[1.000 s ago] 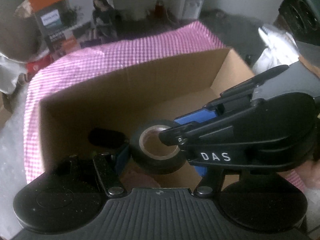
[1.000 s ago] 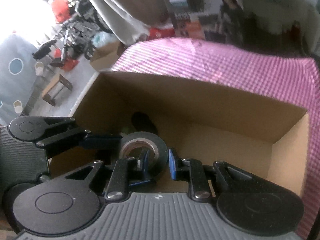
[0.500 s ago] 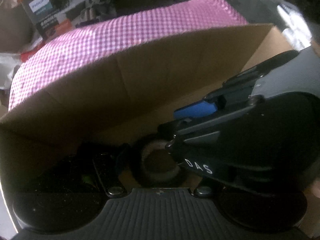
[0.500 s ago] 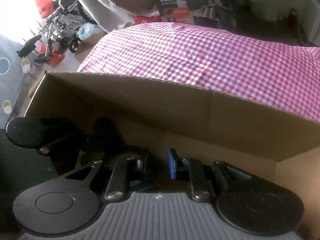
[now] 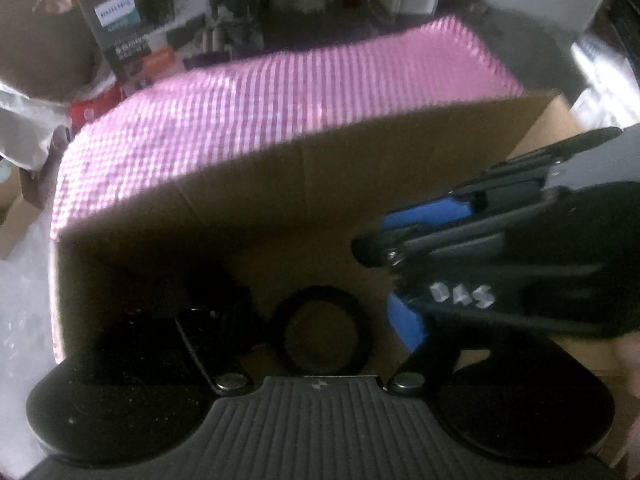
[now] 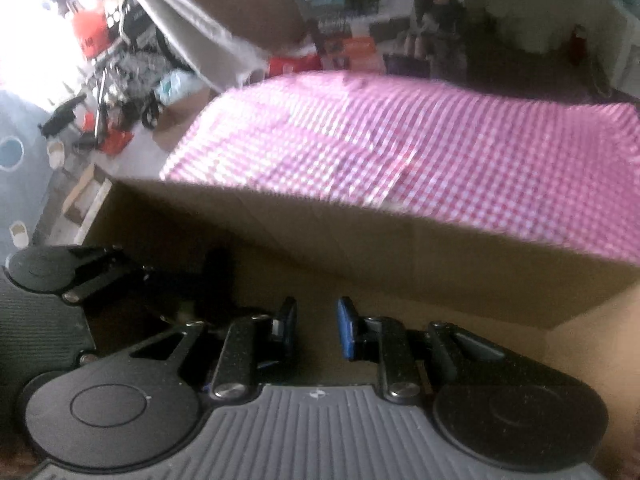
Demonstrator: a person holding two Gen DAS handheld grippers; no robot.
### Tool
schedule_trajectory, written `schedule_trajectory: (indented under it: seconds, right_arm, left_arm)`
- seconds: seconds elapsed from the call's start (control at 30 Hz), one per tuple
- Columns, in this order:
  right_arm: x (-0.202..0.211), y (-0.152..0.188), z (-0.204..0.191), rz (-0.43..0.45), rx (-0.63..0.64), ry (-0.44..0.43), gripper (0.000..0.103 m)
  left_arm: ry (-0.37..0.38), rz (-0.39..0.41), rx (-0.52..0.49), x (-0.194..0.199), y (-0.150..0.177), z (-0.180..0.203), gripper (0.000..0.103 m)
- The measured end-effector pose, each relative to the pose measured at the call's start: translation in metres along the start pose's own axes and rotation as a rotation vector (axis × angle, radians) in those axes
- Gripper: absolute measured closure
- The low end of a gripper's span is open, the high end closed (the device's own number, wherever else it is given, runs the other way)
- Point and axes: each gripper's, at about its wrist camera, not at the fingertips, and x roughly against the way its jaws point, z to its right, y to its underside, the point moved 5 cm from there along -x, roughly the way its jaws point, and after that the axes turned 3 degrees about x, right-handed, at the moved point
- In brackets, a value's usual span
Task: Organize rigid objects
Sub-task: 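Carry the black tape roll into the cardboard box and open both grippers, then lift both open tools up out of the box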
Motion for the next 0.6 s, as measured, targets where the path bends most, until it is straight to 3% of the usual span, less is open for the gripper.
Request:
schedule_trajectory:
  seconds: [0.13, 0.17, 0.2, 0.27, 0.37, 0.5, 0.6]
  right_arm:
    - [0.049, 0.004, 0.000, 0.095, -0.034, -0.023, 0.077]
    - [0.062, 0.008, -0.001, 0.120, -0.038, -0.027, 0.071]
    - [0.079, 0.013, -0.003, 0.156, -0.039, -0.034, 0.057]
    - [0.113, 0.026, -0.008, 0.231, -0.037, -0.041, 0.040]
    - [0.157, 0.047, -0.015, 0.322, -0.022, -0.051, 0.035]
    - [0.218, 0.084, -0.022, 0.445, -0.047, -0.103, 0.008]
    - [0.258, 0.111, -0.027, 0.535, -0.046, -0.101, 0.000]
  left_arm:
    - [0.011, 0.071, -0.005, 0.029, 0.000, 0.009, 0.026]
    - [0.015, 0.096, -0.012, 0.041, 0.001, 0.012, 0.025]
    - [0.019, 0.124, -0.020, 0.052, 0.002, 0.016, 0.022]
    - [0.042, 0.189, -0.030, 0.073, 0.004, 0.023, 0.017]
    - [0.077, 0.313, -0.042, 0.112, 0.015, 0.033, 0.009]
    - [0.121, 0.428, -0.048, 0.151, 0.032, 0.049, 0.009]
    - [0.162, 0.502, -0.030, 0.170, 0.048, 0.060, 0.009]
